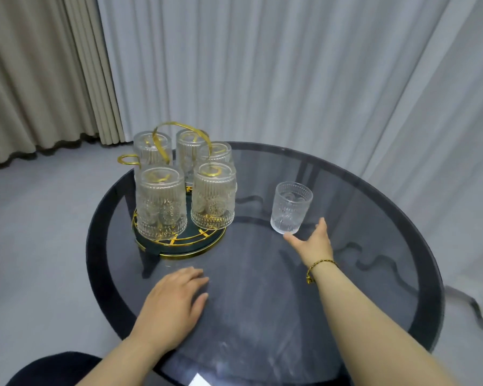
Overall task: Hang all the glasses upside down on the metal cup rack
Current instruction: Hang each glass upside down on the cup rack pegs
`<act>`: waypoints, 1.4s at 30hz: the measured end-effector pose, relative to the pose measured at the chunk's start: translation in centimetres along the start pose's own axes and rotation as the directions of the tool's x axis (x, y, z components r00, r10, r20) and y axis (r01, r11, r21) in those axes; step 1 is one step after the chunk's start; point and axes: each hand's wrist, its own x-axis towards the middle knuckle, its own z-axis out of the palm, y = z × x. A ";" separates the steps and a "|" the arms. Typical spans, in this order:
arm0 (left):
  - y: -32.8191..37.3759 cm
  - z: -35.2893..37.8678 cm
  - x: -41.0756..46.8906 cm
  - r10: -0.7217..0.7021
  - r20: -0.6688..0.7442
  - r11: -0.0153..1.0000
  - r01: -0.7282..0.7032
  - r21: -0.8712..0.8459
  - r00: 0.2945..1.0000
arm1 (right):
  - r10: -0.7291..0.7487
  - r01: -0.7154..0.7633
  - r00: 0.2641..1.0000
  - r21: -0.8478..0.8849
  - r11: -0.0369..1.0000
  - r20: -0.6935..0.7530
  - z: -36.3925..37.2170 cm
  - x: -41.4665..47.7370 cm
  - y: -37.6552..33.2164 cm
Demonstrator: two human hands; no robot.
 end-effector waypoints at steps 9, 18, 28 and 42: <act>-0.2 0.4 0.4 -0.022 0.010 1.000 0.022 -0.008 1.000 | -0.009 0.006 1.000 -0.083 0.997 -0.029 2.6 2.6 -1.0; -0.3 0.1 0.5 0.001 0.027 1.000 0.000 -0.028 1.000 | 0.010 0.001 0.995 0.114 0.993 -0.097 2.6 2.2 -1.0; -5.0 -2.7 -1.0 -0.233 -0.051 0.948 0.216 -0.234 0.971 | -0.336 0.345 0.939 0.188 0.920 -0.075 -4.7 -1.4 -7.7; -10.7 -3.3 0.8 -0.239 0.055 0.971 0.240 -0.003 0.969 | -0.673 0.750 0.646 -0.139 0.646 0.359 -4.8 -7.3 -27.4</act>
